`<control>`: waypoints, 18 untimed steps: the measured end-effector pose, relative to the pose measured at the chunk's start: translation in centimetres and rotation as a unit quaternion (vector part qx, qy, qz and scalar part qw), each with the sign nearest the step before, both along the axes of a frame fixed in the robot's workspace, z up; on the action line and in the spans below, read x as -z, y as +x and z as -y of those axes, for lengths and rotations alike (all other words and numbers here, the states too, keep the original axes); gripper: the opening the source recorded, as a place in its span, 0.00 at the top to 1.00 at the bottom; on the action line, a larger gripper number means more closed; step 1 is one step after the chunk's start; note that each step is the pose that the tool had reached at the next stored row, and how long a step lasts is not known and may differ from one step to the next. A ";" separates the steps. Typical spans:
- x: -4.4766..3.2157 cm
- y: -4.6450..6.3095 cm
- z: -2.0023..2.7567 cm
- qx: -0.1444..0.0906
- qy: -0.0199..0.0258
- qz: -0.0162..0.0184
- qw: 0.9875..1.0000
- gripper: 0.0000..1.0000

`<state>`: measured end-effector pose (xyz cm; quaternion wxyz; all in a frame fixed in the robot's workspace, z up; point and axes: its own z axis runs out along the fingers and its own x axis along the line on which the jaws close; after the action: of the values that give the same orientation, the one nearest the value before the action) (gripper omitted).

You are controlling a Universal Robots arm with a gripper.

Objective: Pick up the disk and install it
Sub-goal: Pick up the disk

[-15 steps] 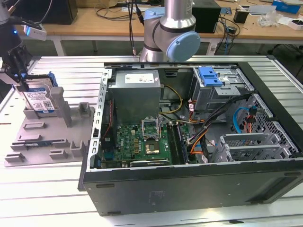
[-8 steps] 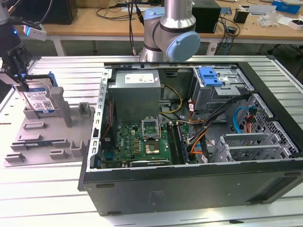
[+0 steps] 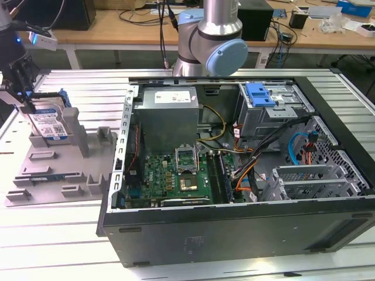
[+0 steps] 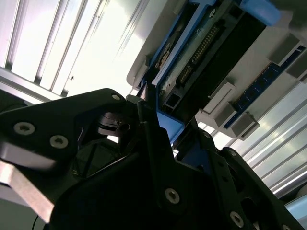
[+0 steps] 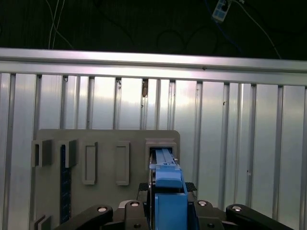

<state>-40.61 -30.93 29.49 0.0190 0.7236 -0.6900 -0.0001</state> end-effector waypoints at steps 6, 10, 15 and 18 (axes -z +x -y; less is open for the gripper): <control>0.00 0.0 0.01 0.000 0.000 0.000 1.000 0.63; -0.08 0.0 0.02 0.000 0.000 0.000 1.000 0.63; -0.56 0.0 0.01 0.000 0.000 -0.001 1.000 0.63; -1.02 0.0 0.01 0.000 0.000 -0.001 1.000 0.63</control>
<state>-40.64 -30.94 30.51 0.0197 0.7236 -0.6899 -0.0008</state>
